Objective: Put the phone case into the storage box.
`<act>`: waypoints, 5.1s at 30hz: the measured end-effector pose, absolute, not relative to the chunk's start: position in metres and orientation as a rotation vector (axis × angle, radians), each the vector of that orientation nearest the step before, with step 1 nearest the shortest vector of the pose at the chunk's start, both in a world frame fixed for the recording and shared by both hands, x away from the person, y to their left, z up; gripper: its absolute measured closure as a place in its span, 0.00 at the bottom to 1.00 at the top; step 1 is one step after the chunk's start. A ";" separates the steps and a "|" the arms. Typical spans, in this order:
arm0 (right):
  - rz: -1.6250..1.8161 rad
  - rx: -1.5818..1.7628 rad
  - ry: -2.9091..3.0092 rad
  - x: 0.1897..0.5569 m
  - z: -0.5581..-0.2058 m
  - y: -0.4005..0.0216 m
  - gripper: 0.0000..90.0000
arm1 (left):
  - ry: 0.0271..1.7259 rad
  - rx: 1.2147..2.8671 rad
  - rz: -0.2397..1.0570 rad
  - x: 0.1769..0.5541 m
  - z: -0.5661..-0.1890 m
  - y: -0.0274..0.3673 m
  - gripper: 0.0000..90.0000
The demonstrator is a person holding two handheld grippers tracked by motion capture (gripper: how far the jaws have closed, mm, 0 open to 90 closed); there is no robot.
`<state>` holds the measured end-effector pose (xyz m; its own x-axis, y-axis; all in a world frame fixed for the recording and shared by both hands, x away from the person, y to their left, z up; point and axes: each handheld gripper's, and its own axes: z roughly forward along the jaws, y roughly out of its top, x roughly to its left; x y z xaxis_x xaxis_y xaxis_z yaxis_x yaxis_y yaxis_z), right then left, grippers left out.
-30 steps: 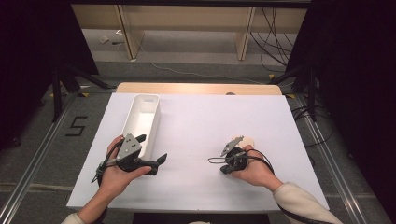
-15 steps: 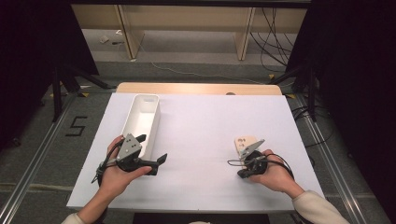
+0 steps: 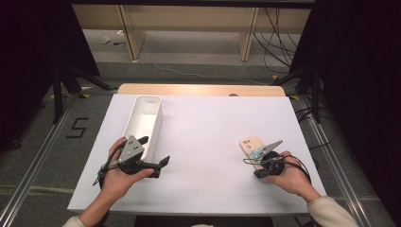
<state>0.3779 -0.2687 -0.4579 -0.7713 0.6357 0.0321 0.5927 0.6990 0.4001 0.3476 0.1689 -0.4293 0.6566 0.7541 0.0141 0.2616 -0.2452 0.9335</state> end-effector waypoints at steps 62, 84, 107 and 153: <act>0.332 1.394 2.593 0.436 -0.464 -0.270 0.03 | 0.807 1.802 0.577 0.348 -0.429 0.168 0.00; 0.292 1.438 2.609 0.439 -0.465 -0.268 0.06 | 0.806 1.800 0.577 0.347 -0.428 0.168 0.00; 0.290 1.487 2.592 0.439 -0.465 -0.268 0.08 | 0.806 1.801 0.577 0.347 -0.429 0.168 0.00; 0.421 1.457 2.534 0.435 -0.447 -0.266 0.13 | 0.808 1.799 0.577 0.348 -0.429 0.168 0.00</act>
